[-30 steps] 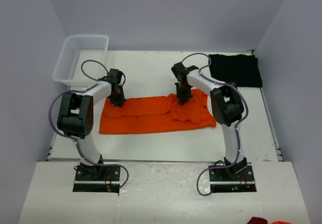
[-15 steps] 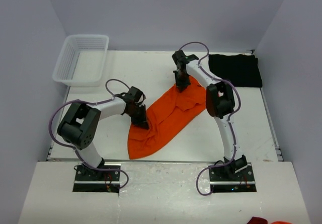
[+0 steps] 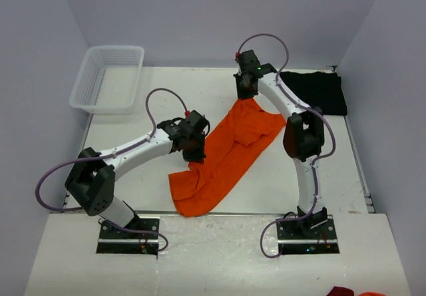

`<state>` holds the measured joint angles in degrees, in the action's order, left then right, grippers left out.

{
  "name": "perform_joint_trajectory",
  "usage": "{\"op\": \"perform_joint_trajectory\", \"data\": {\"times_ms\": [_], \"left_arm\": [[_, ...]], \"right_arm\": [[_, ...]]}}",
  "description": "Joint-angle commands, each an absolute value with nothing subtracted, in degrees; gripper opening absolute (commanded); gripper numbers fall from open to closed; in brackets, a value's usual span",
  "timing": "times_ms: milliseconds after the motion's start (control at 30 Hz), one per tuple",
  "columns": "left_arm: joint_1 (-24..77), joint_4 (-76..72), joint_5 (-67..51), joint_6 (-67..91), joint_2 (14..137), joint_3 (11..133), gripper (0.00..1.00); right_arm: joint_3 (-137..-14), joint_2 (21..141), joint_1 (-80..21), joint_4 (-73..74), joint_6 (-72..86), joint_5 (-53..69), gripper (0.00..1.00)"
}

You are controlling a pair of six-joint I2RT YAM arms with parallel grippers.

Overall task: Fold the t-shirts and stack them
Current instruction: Rotate the tshirt 90 degrees

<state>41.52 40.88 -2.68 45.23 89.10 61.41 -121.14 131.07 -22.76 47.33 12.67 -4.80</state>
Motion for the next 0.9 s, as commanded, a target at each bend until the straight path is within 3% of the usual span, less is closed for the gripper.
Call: {"op": "perform_joint_trajectory", "data": {"times_ms": [0,133,200,267,300,333,533,867], "left_arm": [[42.3,43.0,7.9,41.9,87.4,69.1,0.00],[42.1,35.7,4.4,30.3,92.3,74.8,0.00],[41.8,30.4,-3.5,24.2,97.5,78.5,0.00],[41.0,28.4,-9.7,21.3,104.1,81.9,0.00],[40.8,26.2,-12.1,20.1,106.0,85.1,0.00],[40.7,24.6,-17.0,18.1,109.5,86.4,0.00],[37.5,16.7,-31.5,11.5,122.8,99.0,0.00],[34.3,17.0,-43.1,11.5,142.4,114.2,0.00]], "right_arm": [[-118.7,114.3,-22.9,42.8,11.6,-8.5,0.06],[-111.5,103.0,-22.9,47.2,14.5,-15.4,0.11],[-105.8,96.5,-22.9,49.9,17.0,-19.9,0.22],[-100.5,92.6,-22.9,52.0,18.4,-21.4,0.25],[-98.6,88.8,-22.9,53.8,19.8,-22.1,0.22],[-97.0,87.0,-22.8,54.8,20.6,-22.3,0.00],[-75.8,68.3,-22.9,51.3,24.8,-12.1,0.00],[-67.9,60.0,-24.5,52.4,26.3,-7.5,0.00]]}}
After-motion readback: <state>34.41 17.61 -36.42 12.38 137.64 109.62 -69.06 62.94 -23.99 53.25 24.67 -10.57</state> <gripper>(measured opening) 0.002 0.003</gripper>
